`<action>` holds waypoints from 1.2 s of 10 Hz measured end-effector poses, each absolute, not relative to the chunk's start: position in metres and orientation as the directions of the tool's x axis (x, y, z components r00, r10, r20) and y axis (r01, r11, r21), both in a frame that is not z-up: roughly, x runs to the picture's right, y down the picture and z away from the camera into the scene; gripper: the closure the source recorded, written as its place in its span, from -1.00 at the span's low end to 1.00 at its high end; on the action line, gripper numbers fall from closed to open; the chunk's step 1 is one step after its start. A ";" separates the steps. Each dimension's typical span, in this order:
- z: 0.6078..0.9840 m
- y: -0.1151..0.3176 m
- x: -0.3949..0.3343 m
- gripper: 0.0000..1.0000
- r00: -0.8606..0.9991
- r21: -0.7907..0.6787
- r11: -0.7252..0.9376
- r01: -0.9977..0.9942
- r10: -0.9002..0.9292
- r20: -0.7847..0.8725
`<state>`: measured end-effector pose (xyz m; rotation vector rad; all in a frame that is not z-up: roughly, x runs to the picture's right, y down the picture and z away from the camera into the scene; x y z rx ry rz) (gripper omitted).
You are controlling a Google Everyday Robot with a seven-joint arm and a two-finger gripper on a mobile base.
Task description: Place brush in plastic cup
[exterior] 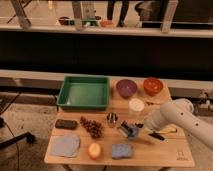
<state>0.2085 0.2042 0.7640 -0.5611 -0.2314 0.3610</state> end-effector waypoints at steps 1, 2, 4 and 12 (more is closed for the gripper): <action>0.764 0.205 0.209 0.99 0.912 -0.558 0.785 -0.269 0.393 0.114; 0.764 0.205 0.209 0.89 0.912 -0.558 0.785 -0.268 0.393 0.114; 0.764 0.205 0.208 0.45 0.913 -0.559 0.785 -0.267 0.392 0.114; 0.764 0.205 0.208 -0.60 0.913 -0.558 0.786 -0.266 0.391 0.115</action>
